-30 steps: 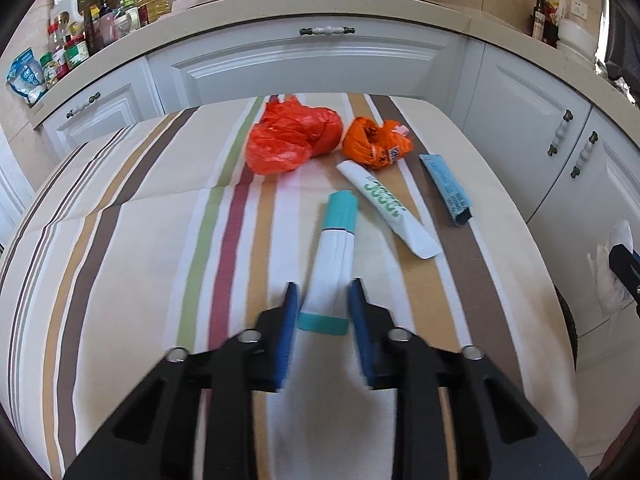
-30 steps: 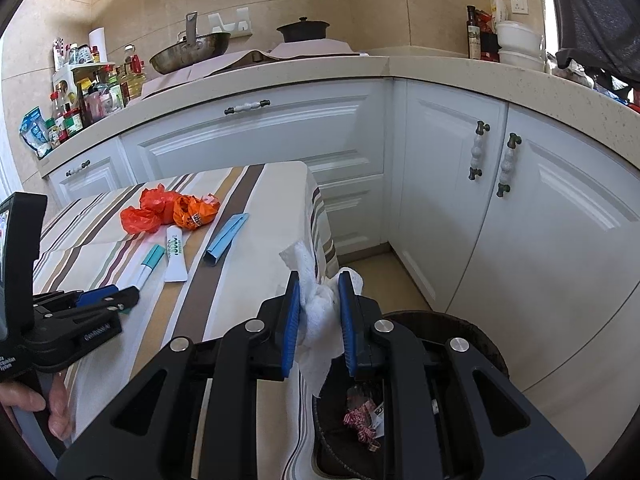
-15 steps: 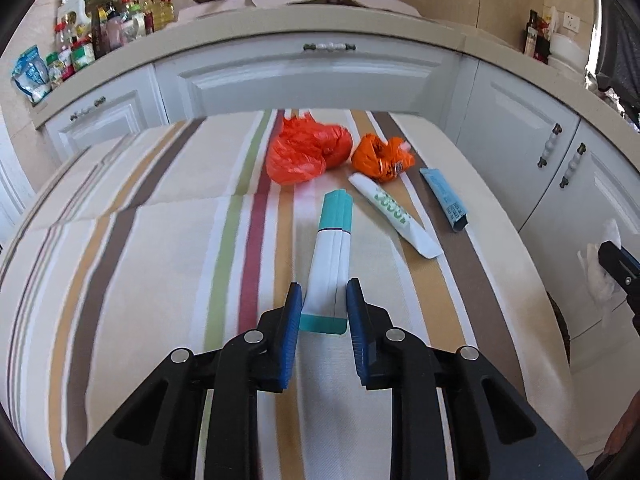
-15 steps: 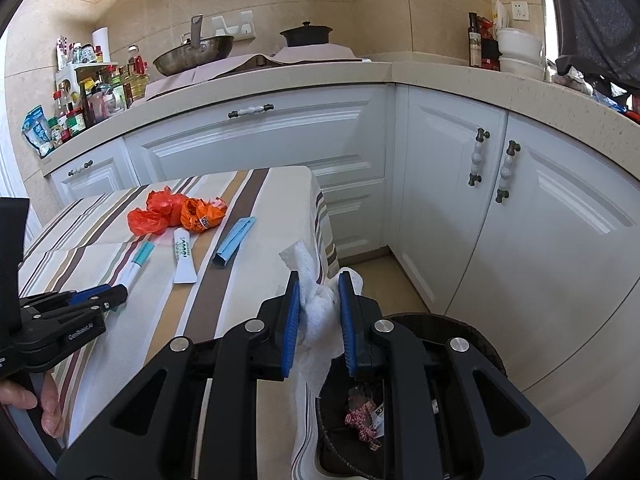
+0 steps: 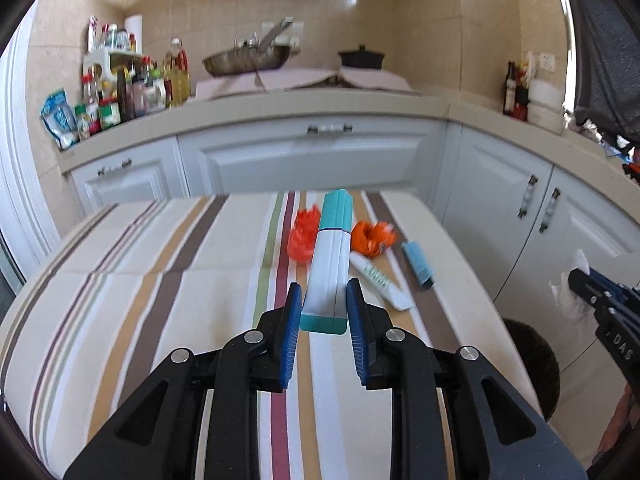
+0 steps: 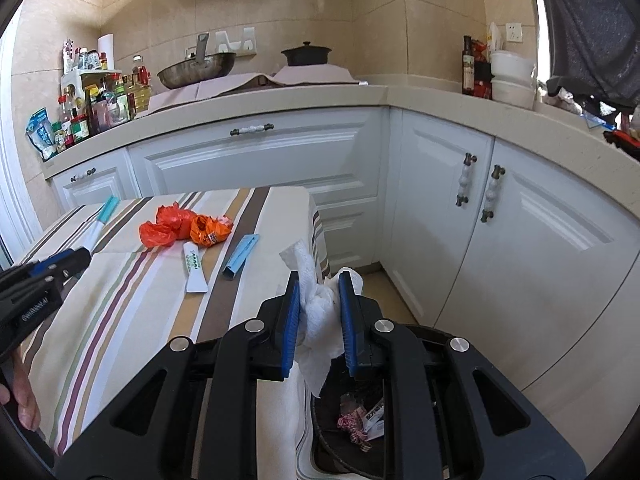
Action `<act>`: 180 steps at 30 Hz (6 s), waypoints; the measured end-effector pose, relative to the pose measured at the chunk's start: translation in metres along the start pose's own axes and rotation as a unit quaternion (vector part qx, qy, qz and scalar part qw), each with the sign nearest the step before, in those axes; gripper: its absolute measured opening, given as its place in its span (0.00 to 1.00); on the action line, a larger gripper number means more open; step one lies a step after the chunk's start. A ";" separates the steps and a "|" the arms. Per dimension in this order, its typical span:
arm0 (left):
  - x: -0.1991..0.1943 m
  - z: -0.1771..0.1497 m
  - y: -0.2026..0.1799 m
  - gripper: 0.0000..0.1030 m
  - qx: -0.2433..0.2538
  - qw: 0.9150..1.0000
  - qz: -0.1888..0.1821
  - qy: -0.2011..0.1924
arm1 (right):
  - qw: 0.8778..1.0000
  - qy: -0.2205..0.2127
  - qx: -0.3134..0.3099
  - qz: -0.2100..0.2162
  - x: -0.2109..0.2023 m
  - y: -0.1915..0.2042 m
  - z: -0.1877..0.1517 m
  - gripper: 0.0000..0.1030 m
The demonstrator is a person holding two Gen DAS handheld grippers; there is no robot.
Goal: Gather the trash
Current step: 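Lift the teal-capped tube toward the bin with the left gripper while the right gripper holds the tissue over it, then open both grippers over the bin to drop the tube and tissue, then move both open grippers back over the table, then grasp the blue tube with the right gripper and carry it over the bin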
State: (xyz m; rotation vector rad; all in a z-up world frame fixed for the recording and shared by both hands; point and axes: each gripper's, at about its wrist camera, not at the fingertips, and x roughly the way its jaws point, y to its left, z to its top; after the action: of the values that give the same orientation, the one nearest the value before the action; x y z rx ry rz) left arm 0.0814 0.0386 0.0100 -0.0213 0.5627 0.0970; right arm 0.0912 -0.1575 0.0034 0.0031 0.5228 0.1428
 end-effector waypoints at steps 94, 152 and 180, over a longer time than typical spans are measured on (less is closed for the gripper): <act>0.028 -0.027 -0.196 0.24 0.127 0.979 -0.152 0.045 | 0.990 0.016 0.085 -0.108 -0.003 -0.134 -0.046 0.19; 0.093 0.001 0.052 0.62 -0.033 0.991 0.053 0.116 | 0.994 0.098 -0.037 0.038 0.145 0.075 0.037 0.48; 0.109 -0.001 0.024 0.67 -0.029 0.988 0.033 0.148 | 0.986 0.162 -0.035 0.035 0.166 0.063 0.030 0.14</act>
State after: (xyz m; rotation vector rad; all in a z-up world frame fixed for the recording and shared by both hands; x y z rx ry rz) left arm 0.1705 0.0723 -0.0493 -0.0747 0.8568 0.1765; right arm 0.2400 -0.0716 -0.0503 -0.0708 0.8421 0.2324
